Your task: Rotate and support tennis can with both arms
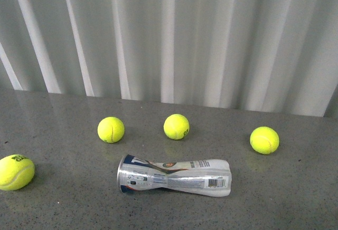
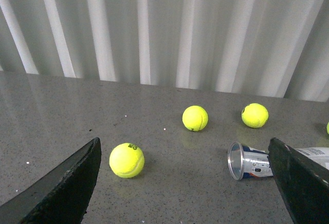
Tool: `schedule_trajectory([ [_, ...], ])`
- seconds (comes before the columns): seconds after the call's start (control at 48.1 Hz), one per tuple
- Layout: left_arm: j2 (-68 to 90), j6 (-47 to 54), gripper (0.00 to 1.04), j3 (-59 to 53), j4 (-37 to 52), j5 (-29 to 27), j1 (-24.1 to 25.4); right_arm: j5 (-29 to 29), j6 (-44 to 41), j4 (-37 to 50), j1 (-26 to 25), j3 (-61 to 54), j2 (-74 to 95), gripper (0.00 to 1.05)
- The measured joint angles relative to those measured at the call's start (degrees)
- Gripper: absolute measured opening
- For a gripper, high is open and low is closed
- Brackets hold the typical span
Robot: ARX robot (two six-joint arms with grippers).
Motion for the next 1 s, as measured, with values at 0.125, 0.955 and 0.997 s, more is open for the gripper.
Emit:
schedule_trajectory([
  [0.125, 0.0, 0.0, 0.98, 0.0, 0.0, 0.0, 0.0, 0.0, 0.0, 0.0, 0.0, 0.0, 0.0, 0.97],
  [0.955, 111.7, -11.6, 0.98, 54.3, 16.6, 49.5, 8.8, 0.0, 0.0, 0.0, 0.0, 0.0, 0.0, 0.97],
  [0.997, 113.5, -10.7, 0.98, 55.9, 15.8, 49.2, 8.4, 0.0, 0.0, 0.0, 0.0, 0.0, 0.0, 0.97],
])
